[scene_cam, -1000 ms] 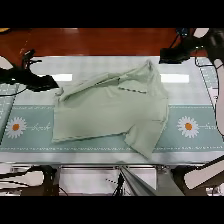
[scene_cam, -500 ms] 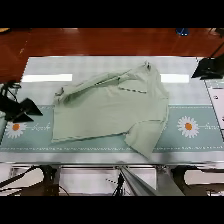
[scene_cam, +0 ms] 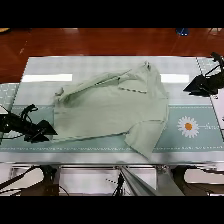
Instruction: Fold the shirts.
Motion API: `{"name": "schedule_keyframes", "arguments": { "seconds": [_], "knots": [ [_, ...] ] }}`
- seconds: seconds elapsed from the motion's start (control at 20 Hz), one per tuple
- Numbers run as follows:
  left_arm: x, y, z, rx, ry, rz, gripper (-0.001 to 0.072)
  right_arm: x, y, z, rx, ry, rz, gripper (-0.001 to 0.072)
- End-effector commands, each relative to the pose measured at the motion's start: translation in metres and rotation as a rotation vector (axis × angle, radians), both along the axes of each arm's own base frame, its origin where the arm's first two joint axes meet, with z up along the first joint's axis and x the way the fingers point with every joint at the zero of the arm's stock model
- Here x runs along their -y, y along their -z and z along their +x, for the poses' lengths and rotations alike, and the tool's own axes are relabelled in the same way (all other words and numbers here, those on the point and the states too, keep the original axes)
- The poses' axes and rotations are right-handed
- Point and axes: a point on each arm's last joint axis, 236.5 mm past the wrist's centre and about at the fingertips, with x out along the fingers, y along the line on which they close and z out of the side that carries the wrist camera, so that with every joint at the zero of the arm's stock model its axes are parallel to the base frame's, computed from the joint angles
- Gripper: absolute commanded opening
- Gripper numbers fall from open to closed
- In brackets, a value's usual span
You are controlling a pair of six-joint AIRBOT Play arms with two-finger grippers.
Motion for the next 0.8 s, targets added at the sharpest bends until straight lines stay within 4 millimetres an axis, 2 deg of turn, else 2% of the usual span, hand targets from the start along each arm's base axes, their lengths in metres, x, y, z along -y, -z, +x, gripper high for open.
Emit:
{"name": "schedule_keyframes", "arguments": {
  "seconds": [0.0, 0.1, 0.2, 0.25, 0.3, 0.35, 0.55, 0.65, 0.75],
  "knots": [
    [0.015, 0.014, 0.002, 0.007, -0.061, -0.047, 0.0591, 0.0, 0.006, 0.009, 0.04, 0.032, 0.013, 0.0492],
    [0.025, 0.023, -0.004, -0.013, -0.058, -0.057, 0.0591, -0.002, 0.005, 0.01, 0.042, 0.032, 0.022, 0.0492],
    [0.033, 0.033, 0.003, 0.003, -0.063, -0.049, 0.0572, -0.008, 0.0, 0.013, 0.054, 0.037, 0.053, 0.0492],
    [0.038, 0.035, 0.009, 0.019, -0.072, -0.052, 0.0363, -0.011, -0.002, 0.013, 0.055, 0.036, 0.071, 0.0492],
    [0.043, 0.034, 0.014, 0.032, -0.077, -0.061, 0.0088, -0.014, -0.004, 0.012, 0.052, 0.032, 0.086, 0.0492],
    [0.046, 0.032, 0.016, 0.041, -0.079, -0.07, 0.0034, -0.015, -0.003, 0.008, 0.04, 0.024, 0.087, 0.0492],
    [0.049, 0.029, 0.012, 0.038, -0.053, -0.09, 0.0034, 0.006, 0.024, -0.029, -0.092, -0.007, -0.023, 0.0492],
    [0.05, 0.027, 0.011, 0.04, -0.046, -0.094, 0.0033, 0.001, 0.042, -0.049, -0.12, 0.035, -0.001, 0.0492],
    [0.05, 0.027, 0.012, 0.057, -0.027, -0.095, 0.0034, -0.016, 0.063, -0.072, -0.145, 0.062, 0.03, 0.0492]
  ]
}}
